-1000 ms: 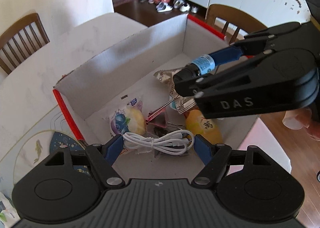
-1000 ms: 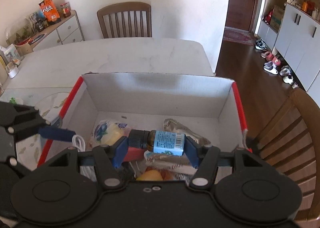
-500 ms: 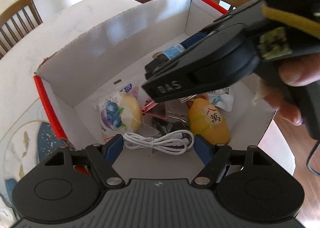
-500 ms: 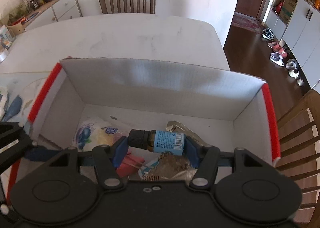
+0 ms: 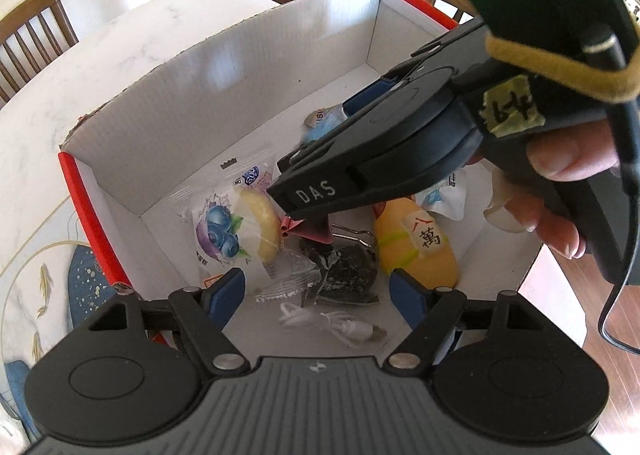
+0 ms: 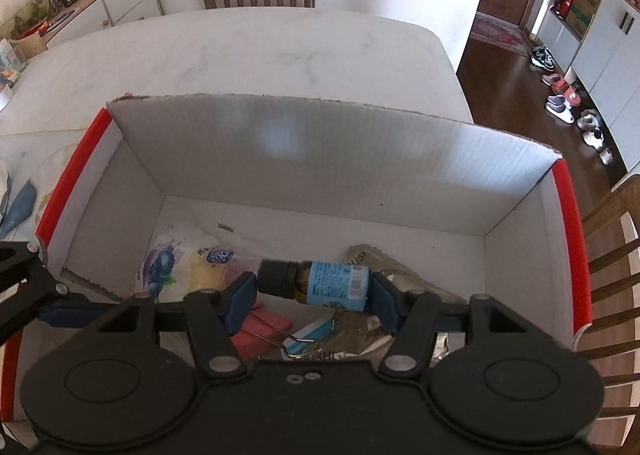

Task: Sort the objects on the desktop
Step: 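Lower both tools into the shoebox and open them to drop cable and bottle, then move both tools back over the tissue pack and cartoon bun on the table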

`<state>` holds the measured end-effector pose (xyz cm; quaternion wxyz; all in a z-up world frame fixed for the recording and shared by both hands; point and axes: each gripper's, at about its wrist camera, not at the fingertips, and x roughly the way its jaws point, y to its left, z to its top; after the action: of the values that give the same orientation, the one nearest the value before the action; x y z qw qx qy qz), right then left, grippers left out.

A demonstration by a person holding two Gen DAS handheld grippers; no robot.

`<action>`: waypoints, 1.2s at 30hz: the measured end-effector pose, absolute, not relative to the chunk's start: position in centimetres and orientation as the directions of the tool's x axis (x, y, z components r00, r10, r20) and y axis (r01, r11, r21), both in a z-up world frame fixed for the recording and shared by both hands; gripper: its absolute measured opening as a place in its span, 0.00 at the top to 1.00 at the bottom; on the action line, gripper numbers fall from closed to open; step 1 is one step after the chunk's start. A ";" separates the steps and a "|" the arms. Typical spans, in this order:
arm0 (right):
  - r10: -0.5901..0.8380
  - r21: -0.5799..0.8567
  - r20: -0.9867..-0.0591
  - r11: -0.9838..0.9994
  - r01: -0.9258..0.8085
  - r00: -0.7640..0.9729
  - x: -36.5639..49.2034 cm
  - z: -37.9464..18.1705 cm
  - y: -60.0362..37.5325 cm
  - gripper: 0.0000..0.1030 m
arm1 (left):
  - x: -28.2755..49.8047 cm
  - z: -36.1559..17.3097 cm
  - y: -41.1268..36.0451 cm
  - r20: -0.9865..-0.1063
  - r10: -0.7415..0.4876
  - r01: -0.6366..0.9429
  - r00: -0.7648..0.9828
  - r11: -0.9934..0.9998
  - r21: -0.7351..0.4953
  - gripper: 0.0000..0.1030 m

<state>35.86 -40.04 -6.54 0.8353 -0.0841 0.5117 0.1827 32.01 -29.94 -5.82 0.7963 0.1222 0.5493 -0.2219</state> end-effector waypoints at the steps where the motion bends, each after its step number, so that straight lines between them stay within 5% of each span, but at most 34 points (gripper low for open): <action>1: 0.221 0.049 -0.884 0.920 -0.388 0.412 35.8 -6.4 -40.1 0.39 | 31.9 -5.8 -29.9 -0.928 -0.221 0.485 0.301 0.873 -0.051 0.23; 36: 0.322 0.135 -0.811 0.915 -0.379 0.489 28.7 0.9 -43.7 0.31 | 26.4 -0.1 -27.0 -0.812 -0.342 0.431 0.473 0.894 -0.126 0.24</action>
<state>28.68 -43.69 0.86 0.8623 -0.0308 0.4627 0.2033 26.36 -26.95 -0.12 0.8568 0.0479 0.4612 -0.2255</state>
